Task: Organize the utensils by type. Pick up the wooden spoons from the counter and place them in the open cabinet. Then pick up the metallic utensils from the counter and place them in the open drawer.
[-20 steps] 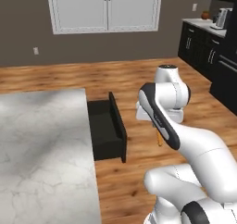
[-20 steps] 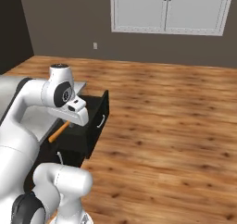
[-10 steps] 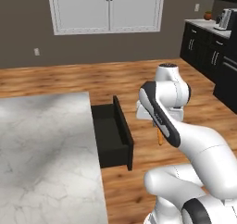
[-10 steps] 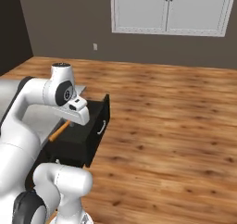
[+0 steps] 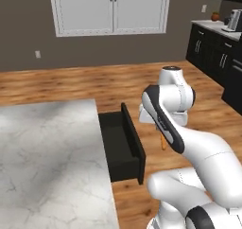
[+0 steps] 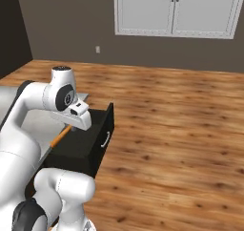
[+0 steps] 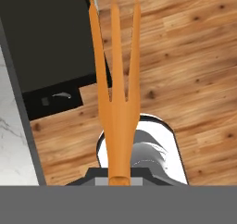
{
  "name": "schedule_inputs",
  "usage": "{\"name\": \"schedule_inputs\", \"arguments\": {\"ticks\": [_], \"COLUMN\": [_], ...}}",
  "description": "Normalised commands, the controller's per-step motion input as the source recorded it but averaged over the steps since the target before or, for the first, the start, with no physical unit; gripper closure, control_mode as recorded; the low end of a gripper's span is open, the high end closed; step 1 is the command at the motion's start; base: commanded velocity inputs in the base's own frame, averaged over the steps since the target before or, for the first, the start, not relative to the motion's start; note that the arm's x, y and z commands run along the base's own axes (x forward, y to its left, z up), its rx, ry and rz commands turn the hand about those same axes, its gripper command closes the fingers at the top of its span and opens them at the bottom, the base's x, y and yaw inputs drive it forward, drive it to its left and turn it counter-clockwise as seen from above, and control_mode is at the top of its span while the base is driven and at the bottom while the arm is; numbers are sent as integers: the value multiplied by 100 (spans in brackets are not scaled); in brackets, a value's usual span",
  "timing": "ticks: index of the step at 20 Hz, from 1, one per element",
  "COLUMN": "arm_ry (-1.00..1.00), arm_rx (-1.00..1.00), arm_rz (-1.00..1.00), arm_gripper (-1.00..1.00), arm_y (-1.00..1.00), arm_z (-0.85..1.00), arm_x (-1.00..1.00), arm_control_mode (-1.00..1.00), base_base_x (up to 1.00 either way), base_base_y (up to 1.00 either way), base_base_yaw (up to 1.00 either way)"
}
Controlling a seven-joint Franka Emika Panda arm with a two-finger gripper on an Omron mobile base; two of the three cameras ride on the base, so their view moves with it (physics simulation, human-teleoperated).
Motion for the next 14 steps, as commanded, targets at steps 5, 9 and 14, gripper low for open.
{"name": "schedule_inputs", "arguments": {"ticks": [5,9,14], "arm_ry": [0,0,0], "arm_rx": [0,0,0], "arm_rz": [0,0,0], "arm_gripper": [100,100,100], "arm_y": [0,0,0], "arm_z": [0,0,0], "arm_x": [0,0,0], "arm_control_mode": [100,100,100], "base_base_x": [55,27,4], "base_base_y": [11,18,2], "base_base_yaw": [0,0,0]}}
